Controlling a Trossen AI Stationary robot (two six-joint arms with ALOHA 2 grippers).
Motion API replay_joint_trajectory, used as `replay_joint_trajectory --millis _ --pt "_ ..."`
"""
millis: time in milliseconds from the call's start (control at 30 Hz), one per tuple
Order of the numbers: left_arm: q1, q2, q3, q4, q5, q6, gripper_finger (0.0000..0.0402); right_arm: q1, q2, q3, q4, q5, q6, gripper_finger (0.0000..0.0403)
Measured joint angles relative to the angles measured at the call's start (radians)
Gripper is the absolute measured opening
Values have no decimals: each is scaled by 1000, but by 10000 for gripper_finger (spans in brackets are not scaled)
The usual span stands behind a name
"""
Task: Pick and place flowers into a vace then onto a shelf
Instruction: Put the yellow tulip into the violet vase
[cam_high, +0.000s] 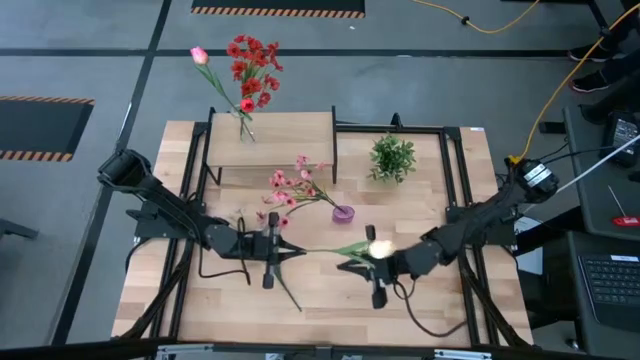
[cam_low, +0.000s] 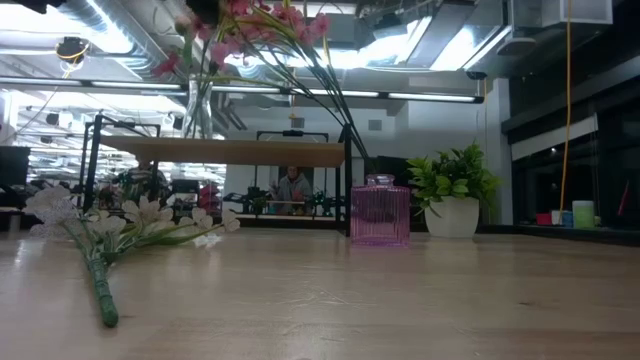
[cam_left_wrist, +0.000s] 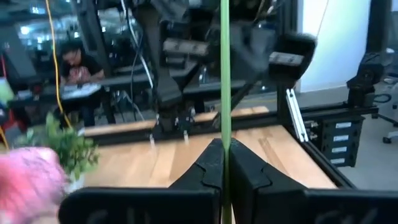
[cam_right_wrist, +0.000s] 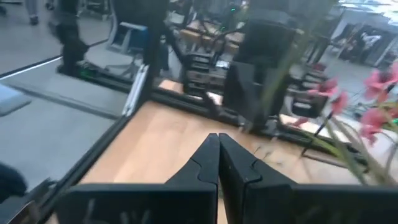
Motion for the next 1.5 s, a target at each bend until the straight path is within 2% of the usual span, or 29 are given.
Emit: replay_joint_trajectory --millis 167,433,733,833,1167,1300,1500 --pt "-5 0 0 48 14 57 3 -52 6 0 95 -56 -58 5" --pt "-6 0 0 45 48 59 3 -140 13 0 222 -224 -69 5" --pt "-6 0 0 40 47 59 3 -194 17 0 237 -371 -49 9" --pt "-6 0 0 28 47 59 3 -193 17 0 238 -397 -77 30" --pt "5 0 0 9 47 59 3 -202 17 0 250 -397 -100 139" --pt "24 0 0 -6 47 53 3 -207 17 0 289 -396 -100 155" --pt "58 0 0 -16 47 37 3 -218 17 0 329 -394 -101 158"
